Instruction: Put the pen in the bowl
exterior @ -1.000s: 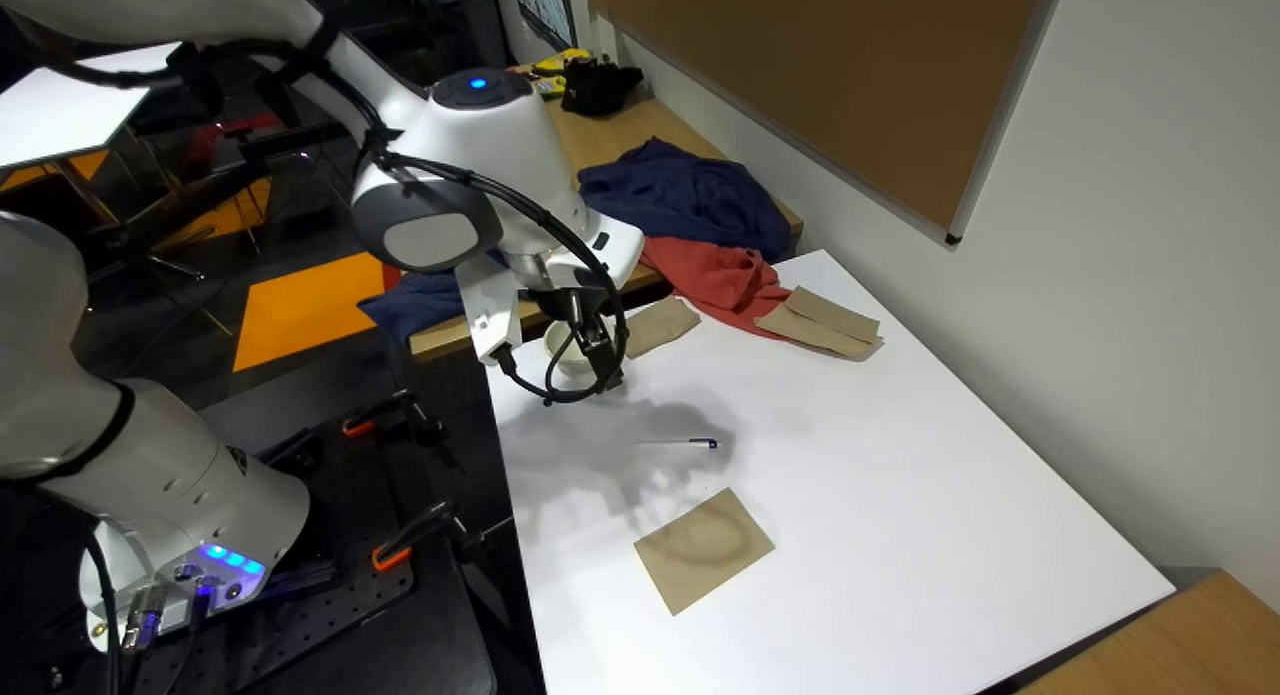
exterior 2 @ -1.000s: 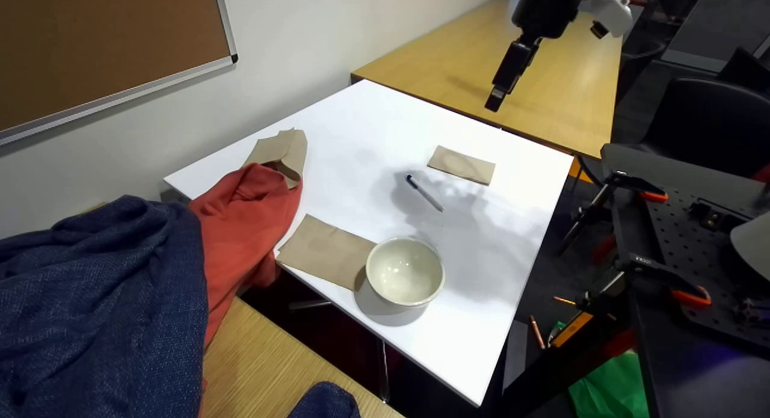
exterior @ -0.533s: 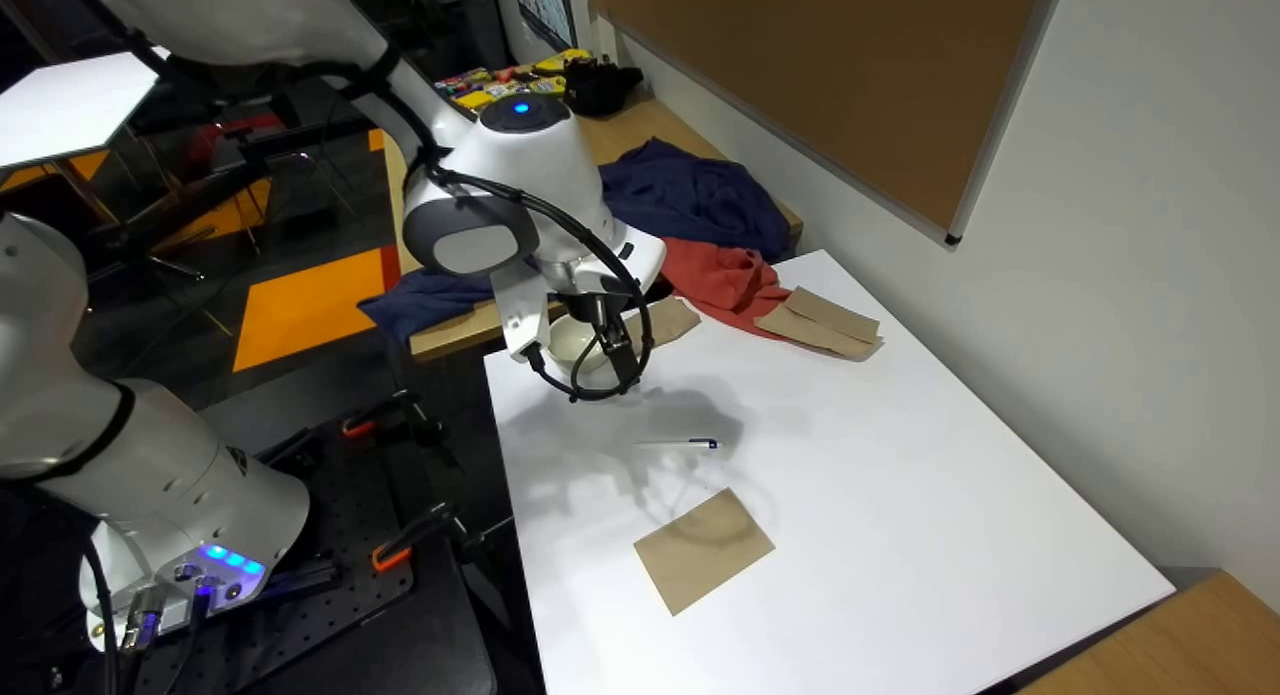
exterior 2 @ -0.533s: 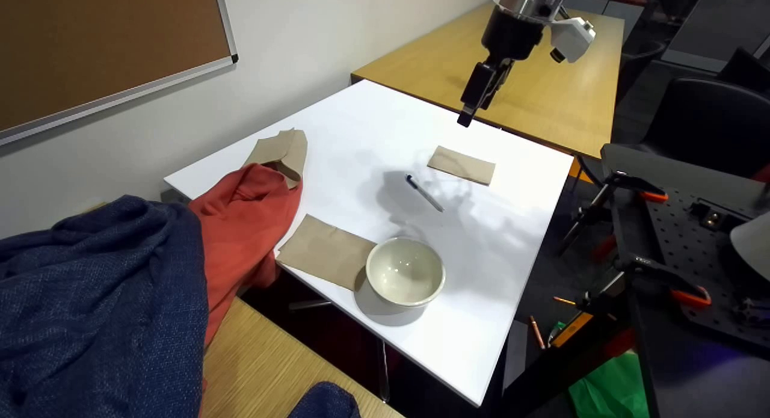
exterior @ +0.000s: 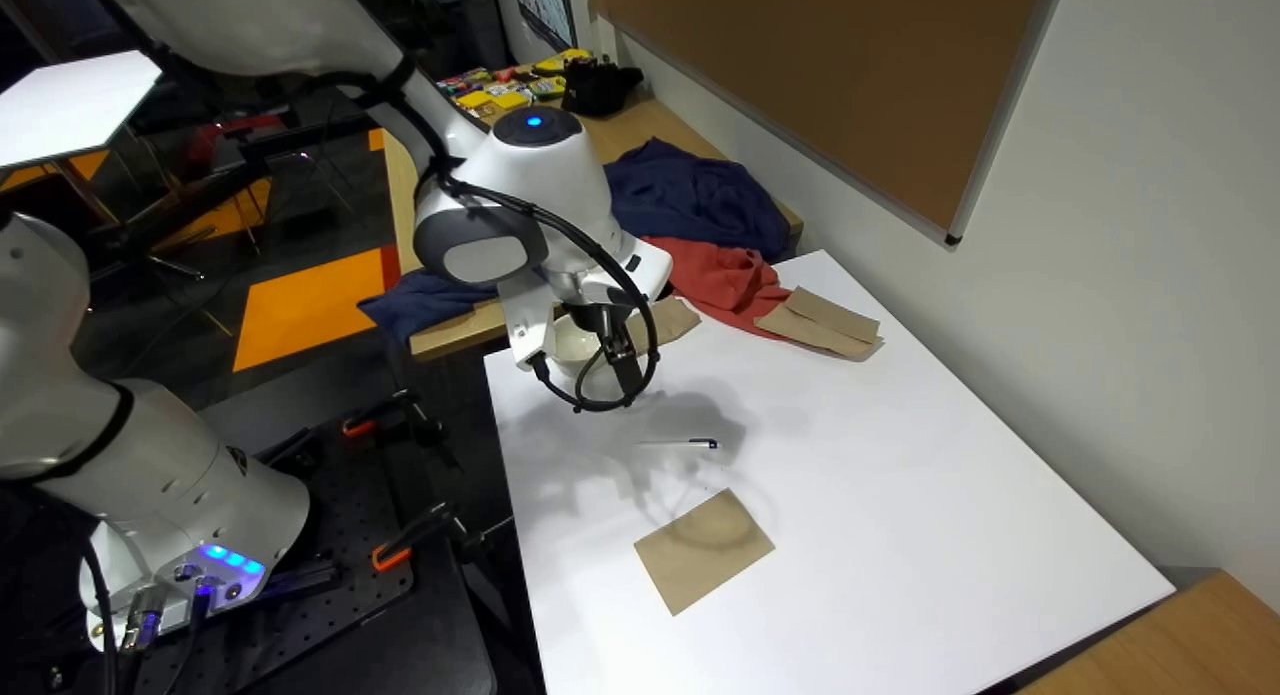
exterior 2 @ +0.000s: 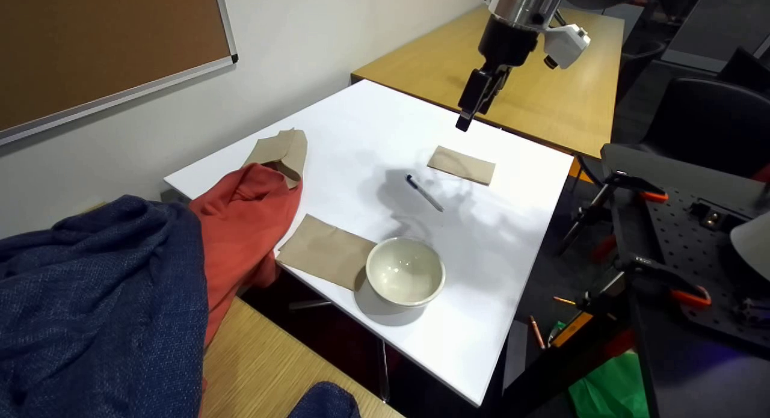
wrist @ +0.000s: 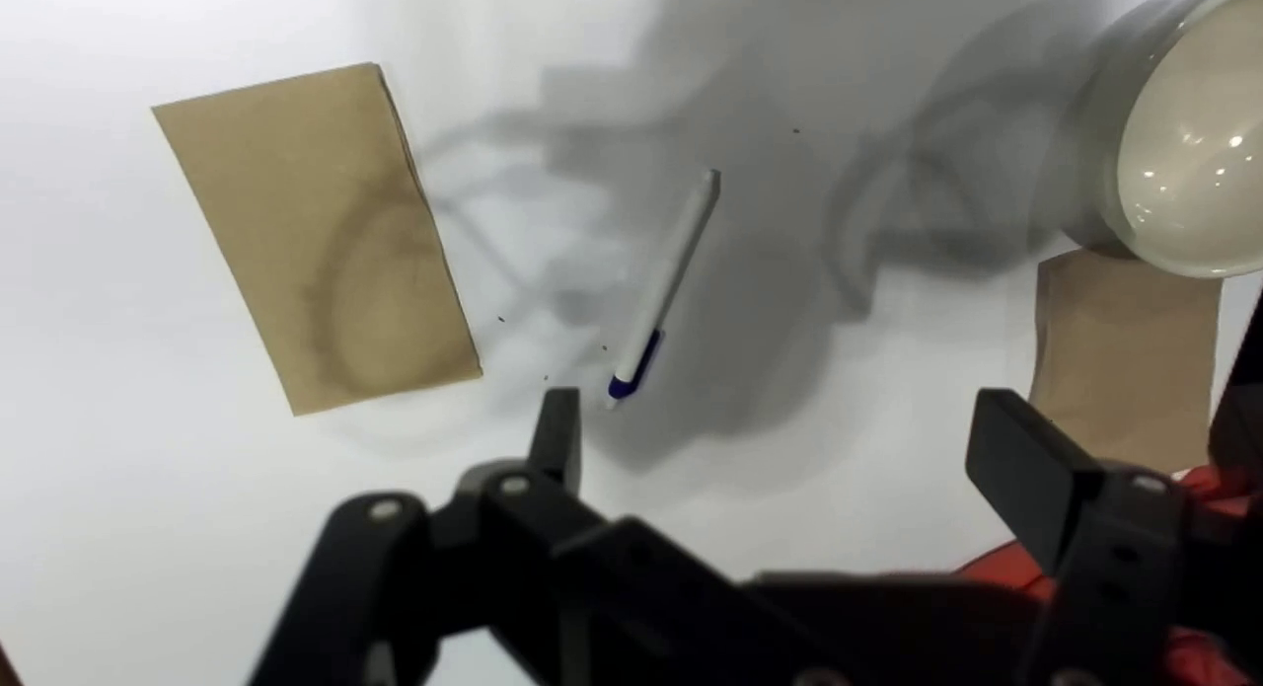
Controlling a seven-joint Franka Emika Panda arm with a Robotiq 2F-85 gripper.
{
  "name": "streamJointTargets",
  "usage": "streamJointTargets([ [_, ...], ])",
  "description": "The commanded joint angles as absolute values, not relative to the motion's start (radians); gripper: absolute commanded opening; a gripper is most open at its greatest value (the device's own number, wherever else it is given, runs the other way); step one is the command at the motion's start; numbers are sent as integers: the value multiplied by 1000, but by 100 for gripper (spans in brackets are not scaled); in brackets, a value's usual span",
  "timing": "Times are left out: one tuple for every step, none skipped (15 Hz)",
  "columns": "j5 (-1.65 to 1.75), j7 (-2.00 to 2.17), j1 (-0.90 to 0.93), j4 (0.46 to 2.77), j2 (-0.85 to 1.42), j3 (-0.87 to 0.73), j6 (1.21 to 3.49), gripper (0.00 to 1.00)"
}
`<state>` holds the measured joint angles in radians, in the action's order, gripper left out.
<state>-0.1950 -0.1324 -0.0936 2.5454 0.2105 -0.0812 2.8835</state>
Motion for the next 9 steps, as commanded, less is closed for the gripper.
streamJointTargets([
  [-180,-58,-106,2470,327,-77,2910,100],
  [-171,-31,-100,2453,359,-84,2915,100],
  [-164,-9,-94,2435,386,-90,2920,100],
  [-151,17,-86,2416,417,-100,2928,100],
  [-145,39,-80,2400,442,-106,2931,100],
  [-138,61,-73,2380,469,-114,2936,100],
  [-130,84,-64,2361,497,-125,2943,100],
  [-130,98,-60,2343,522,-128,2946,100],
  [-127,117,-50,2323,552,-140,2963,100],
])
